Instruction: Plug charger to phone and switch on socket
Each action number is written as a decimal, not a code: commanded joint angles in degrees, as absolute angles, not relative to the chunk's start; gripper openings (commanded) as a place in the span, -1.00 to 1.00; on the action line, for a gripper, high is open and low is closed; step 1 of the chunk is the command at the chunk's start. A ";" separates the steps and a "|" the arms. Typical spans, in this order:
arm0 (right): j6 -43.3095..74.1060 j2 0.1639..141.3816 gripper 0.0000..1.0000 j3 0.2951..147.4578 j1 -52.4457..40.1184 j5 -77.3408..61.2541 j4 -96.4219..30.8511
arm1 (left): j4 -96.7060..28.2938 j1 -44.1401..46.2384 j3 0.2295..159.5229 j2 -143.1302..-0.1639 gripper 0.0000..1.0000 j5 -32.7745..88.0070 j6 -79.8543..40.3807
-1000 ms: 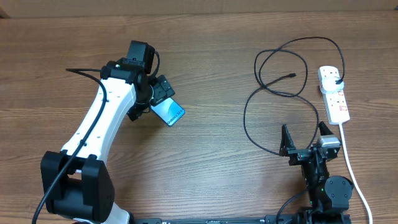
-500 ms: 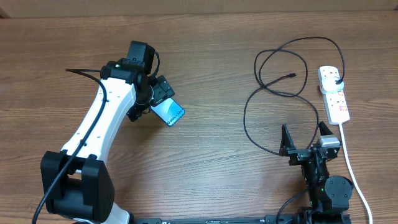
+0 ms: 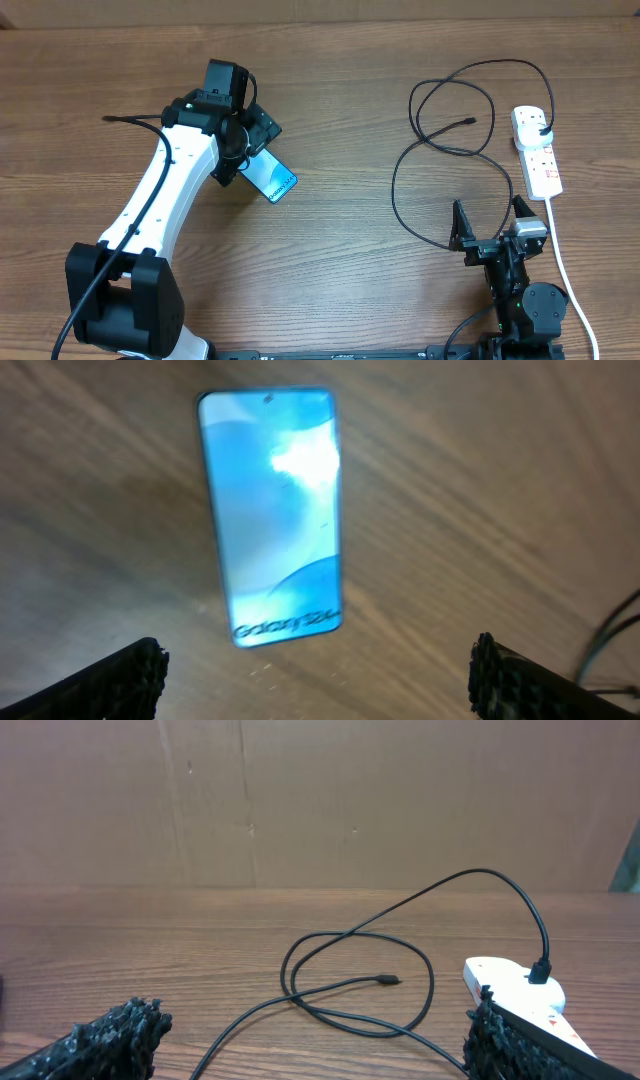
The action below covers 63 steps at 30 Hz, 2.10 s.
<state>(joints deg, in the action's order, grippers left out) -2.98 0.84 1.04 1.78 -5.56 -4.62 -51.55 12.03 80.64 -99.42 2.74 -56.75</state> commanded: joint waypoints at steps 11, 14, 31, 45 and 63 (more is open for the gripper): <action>-3.07 0.16 1.00 0.47 1.96 -5.58 -4.40 | -62.63 9.82 100.73 -106.98 0.99 2.39 -54.26; -3.07 0.16 0.99 0.47 1.96 -5.58 -4.40 | -73.38 9.72 115.24 -115.79 1.00 2.42 -52.66; -3.07 0.16 1.00 0.47 1.96 -5.58 -4.40 | -82.98 10.76 120.62 -135.98 0.99 6.72 -48.95; -3.07 0.16 1.00 0.47 1.96 -5.58 -4.40 | -82.26 15.92 120.53 -136.92 1.00 -1.87 -51.40; -3.07 0.16 1.00 0.47 1.96 -5.58 -4.40 | -84.20 18.76 117.30 -113.49 1.00 -11.20 -52.73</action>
